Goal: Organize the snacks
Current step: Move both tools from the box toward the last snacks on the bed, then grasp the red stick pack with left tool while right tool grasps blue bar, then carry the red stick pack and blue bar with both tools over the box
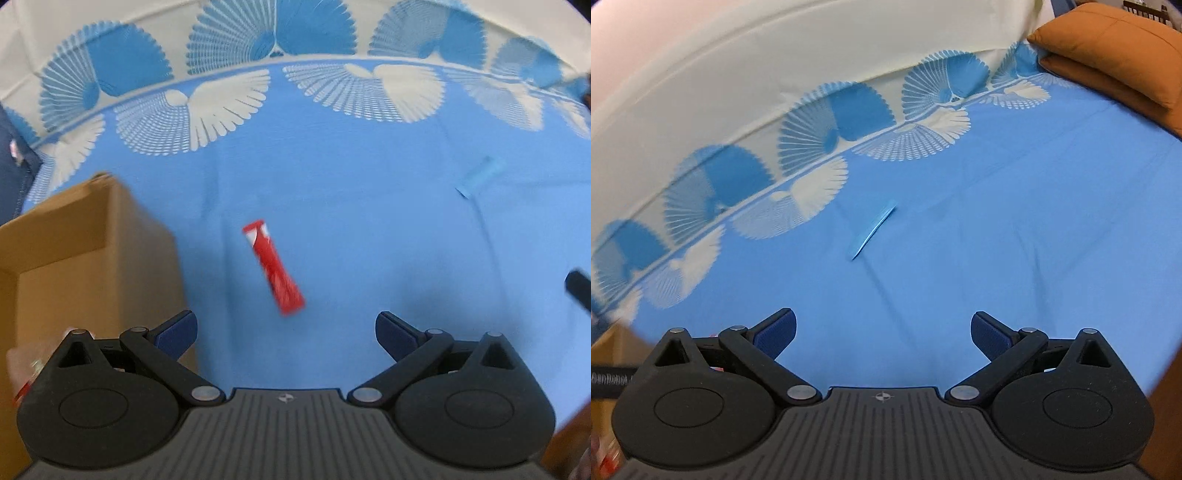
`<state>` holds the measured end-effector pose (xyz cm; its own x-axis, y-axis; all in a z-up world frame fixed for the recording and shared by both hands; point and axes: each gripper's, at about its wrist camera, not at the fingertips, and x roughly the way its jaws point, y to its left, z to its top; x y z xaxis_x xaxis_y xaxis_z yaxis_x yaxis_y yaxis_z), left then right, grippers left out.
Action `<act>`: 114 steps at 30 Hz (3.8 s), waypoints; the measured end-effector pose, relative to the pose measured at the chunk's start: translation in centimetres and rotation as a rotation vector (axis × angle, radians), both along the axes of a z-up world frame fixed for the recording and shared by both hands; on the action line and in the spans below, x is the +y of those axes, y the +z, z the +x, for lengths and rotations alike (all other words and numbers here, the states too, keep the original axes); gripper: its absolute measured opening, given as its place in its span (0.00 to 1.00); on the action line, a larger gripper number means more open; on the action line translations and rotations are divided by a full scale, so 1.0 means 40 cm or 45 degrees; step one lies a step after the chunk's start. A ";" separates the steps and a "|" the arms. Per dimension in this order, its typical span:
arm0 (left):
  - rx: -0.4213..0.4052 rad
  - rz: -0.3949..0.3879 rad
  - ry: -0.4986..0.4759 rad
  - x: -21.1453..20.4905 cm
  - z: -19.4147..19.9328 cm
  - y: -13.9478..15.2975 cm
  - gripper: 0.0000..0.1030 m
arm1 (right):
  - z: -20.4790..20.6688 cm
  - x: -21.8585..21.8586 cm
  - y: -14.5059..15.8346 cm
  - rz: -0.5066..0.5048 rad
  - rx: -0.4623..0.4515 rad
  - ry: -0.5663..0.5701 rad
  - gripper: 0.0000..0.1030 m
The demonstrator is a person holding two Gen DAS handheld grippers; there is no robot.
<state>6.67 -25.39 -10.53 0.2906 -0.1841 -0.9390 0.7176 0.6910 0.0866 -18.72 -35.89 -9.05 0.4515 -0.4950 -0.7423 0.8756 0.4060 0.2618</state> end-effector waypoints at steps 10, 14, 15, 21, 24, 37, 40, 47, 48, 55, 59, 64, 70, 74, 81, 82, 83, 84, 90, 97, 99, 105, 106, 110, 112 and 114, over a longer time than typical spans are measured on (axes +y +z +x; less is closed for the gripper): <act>0.062 0.040 0.116 -0.097 0.184 -0.211 1.00 | 0.324 -0.279 -0.207 -0.051 0.119 0.026 0.98; 0.124 0.001 0.141 -0.071 0.211 -0.259 1.00 | 0.390 -0.338 -0.311 0.007 0.164 0.037 1.00; 0.125 -0.001 0.142 -0.072 0.212 -0.259 1.00 | 0.401 -0.327 -0.325 -0.083 0.195 0.035 1.00; 0.131 -0.010 0.157 -0.072 0.216 -0.261 1.00 | 0.405 -0.282 -0.364 -0.274 0.202 0.055 1.00; 0.132 0.000 0.176 -0.066 0.214 -0.255 0.93 | 0.404 -0.272 -0.366 -0.303 0.213 0.073 0.99; 0.112 -0.137 -0.028 0.016 0.065 -0.072 0.14 | 0.299 -0.190 -0.253 -0.159 0.168 0.194 0.15; 0.078 -0.180 -0.085 0.065 -0.003 0.009 0.14 | 0.230 -0.106 -0.181 -0.145 0.130 0.196 0.15; -0.023 -0.233 -0.132 0.259 -0.157 0.197 0.14 | 0.078 0.134 0.023 -0.174 0.026 0.237 0.15; -0.033 -0.237 -0.126 0.295 -0.174 0.219 0.14 | 0.060 0.172 0.051 -0.178 0.009 0.254 0.15; -0.111 -0.235 -0.054 0.559 -0.249 0.318 0.14 | -0.029 0.445 0.206 -0.227 -0.067 0.438 0.15; -0.146 -0.223 0.021 0.727 -0.276 0.342 0.14 | -0.050 0.596 0.257 -0.211 -0.104 0.581 0.15; -0.191 -0.212 0.122 0.922 -0.318 0.338 0.14 | -0.056 0.779 0.286 -0.208 -0.101 0.777 0.16; -0.199 -0.226 0.194 1.060 -0.364 0.320 0.14 | -0.058 0.912 0.308 -0.246 -0.057 0.901 0.16; -0.207 -0.273 0.204 1.096 -0.384 0.328 0.14 | -0.068 0.955 0.328 -0.296 -0.050 0.922 0.16; -0.214 -0.319 0.182 1.103 -0.411 0.337 0.14 | -0.088 0.989 0.346 -0.356 -0.028 0.935 0.16; -0.218 -0.322 0.183 1.105 -0.413 0.338 0.14 | -0.088 0.990 0.345 -0.358 -0.026 0.934 0.16; -0.220 -0.323 0.185 1.105 -0.412 0.339 0.14 | -0.091 0.992 0.346 -0.358 -0.025 0.933 0.16; -0.221 -0.323 0.186 1.104 -0.413 0.338 0.14 | -0.091 0.992 0.346 -0.356 -0.024 0.934 0.16; -0.217 -0.317 0.183 1.100 -0.407 0.335 0.14 | -0.077 0.990 0.340 -0.351 -0.015 0.942 0.16; -0.203 -0.297 0.180 1.089 -0.391 0.321 0.14 | -0.064 0.980 0.326 -0.328 0.000 0.949 0.16; -0.198 -0.293 0.183 1.085 -0.380 0.319 0.14 | -0.057 0.974 0.322 -0.320 0.007 0.951 0.16; -0.213 -0.298 0.207 1.078 -0.339 0.328 0.14 | -0.031 0.956 0.320 -0.330 0.028 0.952 0.16; -0.215 -0.301 0.215 1.078 -0.327 0.330 0.14 | -0.026 0.952 0.322 -0.332 0.029 0.952 0.16; -0.223 -0.309 0.243 1.074 -0.279 0.342 0.14 | -0.001 0.938 0.322 -0.326 0.034 0.951 0.16; -0.224 -0.311 0.254 1.070 -0.254 0.346 0.14 | 0.012 0.933 0.320 -0.319 0.038 0.953 0.16; -0.223 -0.315 0.264 1.066 -0.227 0.350 0.14 | 0.030 0.928 0.319 -0.314 0.043 0.961 0.16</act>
